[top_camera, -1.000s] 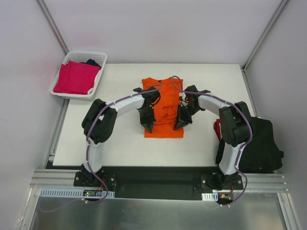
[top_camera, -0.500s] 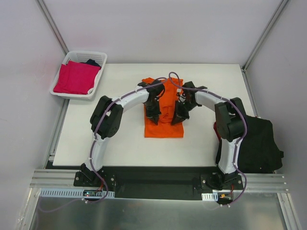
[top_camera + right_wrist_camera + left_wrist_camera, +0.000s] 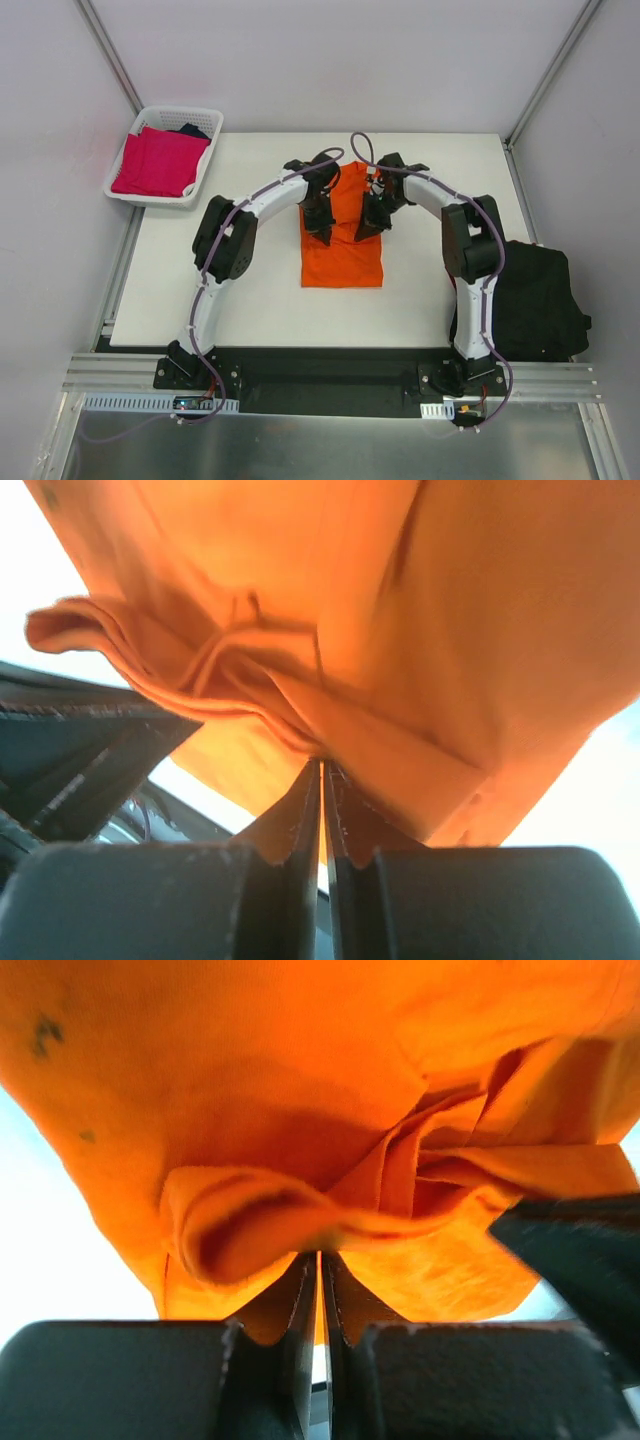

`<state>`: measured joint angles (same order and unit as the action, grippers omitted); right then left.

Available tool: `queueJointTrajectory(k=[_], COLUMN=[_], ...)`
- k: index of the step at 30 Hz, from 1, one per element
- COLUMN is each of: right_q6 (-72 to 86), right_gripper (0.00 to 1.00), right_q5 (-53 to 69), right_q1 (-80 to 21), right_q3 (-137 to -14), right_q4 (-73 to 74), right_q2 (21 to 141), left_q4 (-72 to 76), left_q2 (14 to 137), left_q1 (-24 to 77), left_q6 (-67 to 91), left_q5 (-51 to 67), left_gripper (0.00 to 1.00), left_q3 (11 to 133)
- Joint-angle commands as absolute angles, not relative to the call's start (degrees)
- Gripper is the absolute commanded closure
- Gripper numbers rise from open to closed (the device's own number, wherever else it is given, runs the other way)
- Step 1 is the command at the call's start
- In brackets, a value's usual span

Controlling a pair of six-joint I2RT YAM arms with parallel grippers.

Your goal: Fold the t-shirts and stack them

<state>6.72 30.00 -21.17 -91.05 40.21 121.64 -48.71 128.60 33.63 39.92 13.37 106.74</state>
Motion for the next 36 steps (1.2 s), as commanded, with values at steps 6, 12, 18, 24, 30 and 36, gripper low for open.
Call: queueJointTrajectory(k=[6,12,18,24,30,36], right_q6=[4.39,4.57,6.77,6.07,6.50,6.59], right_gripper=[0.93,0.92,0.70,0.69,0.84,0.89], right_q5=[28.39,28.83,30.14,32.25,35.33,34.37], right_q1=[-17.05,-15.91,-13.28,-12.30,-12.48,-12.31], right_q3=[-104.67,-108.46,-108.89,-110.13,-102.14,-94.13], right_q4=[43.24,43.24,43.42,45.52,43.69,41.49], right_q2=[129.11,128.95,124.55,122.08,117.78,114.96], left_q4=[-50.71,-50.97,-52.90,-53.88,-53.88,-54.49], left_q2=[133.06,134.83,129.13,122.71,118.13,116.46], left_q1=[28.83,25.40,24.79,25.31,28.74,29.00], left_q6=[36.12,36.04,34.80,38.40,39.55,37.71], left_q5=[12.75,12.30,9.67,11.60,9.58,6.69], left_gripper=[0.95,0.95,0.65,0.18,0.28,0.38], left_q3=[112.67,115.31,118.29,119.01,113.21,108.19])
